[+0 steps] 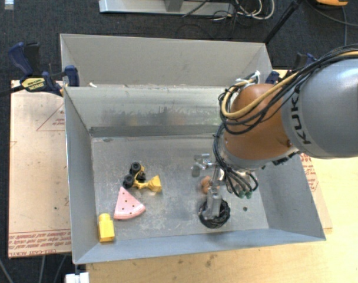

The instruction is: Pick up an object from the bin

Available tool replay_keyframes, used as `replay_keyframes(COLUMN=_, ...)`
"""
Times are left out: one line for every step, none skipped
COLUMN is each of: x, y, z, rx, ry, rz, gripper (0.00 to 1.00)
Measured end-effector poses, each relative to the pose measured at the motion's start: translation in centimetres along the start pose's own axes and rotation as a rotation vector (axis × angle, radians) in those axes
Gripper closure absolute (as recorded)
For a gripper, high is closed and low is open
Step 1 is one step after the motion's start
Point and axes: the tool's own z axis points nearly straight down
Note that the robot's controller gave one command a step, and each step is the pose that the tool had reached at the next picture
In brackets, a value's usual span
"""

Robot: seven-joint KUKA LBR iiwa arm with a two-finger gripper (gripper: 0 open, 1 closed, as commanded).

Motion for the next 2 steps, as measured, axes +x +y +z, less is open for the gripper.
replay_keyframes(x=1.1, y=-2.3, z=0.2, rx=0.003, ry=0.010, rz=0.043, gripper=0.00)
replay_keyframes(x=3.6, y=-5.3, z=6.2, rx=-0.002, ry=0.001, rz=0.213, gripper=1.00)
